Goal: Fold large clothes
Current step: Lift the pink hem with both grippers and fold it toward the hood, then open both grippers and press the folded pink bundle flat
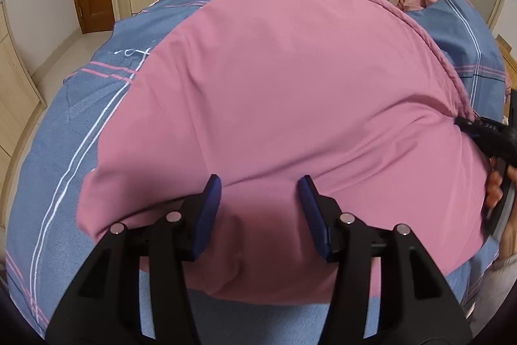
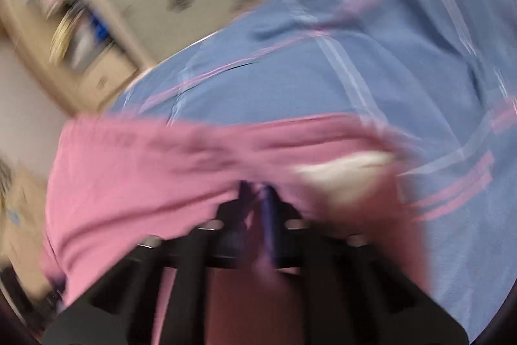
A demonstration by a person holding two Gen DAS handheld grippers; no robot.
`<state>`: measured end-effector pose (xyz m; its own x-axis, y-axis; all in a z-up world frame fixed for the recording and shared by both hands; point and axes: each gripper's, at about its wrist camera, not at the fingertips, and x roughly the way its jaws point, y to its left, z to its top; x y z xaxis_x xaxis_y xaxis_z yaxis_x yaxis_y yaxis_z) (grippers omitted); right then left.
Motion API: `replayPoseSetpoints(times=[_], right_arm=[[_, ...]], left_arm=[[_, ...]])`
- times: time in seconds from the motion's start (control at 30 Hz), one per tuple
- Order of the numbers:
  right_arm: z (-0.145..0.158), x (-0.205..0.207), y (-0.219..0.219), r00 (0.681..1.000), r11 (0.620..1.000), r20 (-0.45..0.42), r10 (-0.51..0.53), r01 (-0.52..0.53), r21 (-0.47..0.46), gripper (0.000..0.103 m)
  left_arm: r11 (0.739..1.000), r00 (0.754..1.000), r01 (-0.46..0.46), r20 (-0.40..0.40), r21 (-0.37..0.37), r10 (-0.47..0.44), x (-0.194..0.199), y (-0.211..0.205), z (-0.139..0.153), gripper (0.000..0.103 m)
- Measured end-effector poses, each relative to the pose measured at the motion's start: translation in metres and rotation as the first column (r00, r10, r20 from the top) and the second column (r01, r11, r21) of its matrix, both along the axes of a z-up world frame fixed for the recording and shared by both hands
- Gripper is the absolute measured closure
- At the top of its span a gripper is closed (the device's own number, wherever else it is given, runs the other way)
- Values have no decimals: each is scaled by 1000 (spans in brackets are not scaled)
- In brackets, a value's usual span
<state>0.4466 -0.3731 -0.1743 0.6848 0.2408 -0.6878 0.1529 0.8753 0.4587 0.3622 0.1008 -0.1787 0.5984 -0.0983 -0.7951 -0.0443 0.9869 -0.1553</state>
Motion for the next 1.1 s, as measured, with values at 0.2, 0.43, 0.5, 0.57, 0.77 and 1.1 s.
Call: replayPoseSetpoints(times=[0.2, 0.43, 0.5, 0.57, 0.77, 1.1], right_arm=[[68, -59, 2, 928, 848, 277, -249, 347, -401, 4], [64, -66, 53, 994, 964, 26, 102, -93, -248, 48], [36, -44, 62, 987, 967, -115, 115, -138, -215, 55], [30, -20, 53, 994, 950, -102, 33, -64, -307, 60], [100, -20, -16, 942, 952, 257, -215, 261, -160, 64], [90, -71, 153, 920, 860, 134, 369, -283, -425, 63]], left_arm=[[999, 992, 11, 128, -31, -6, -23, -7, 37, 50], [999, 982, 29, 184, 23, -32, -12, -29, 59, 41], [1000, 993, 3, 115, 30, -7, -2, -28, 46, 45], [1000, 998, -9, 62, 12, 8, 6, -21, 28, 45], [1000, 998, -21, 53, -5, 21, 3, -10, 8, 44], [989, 969, 51, 232, 139, -83, 29, -79, 62, 41]])
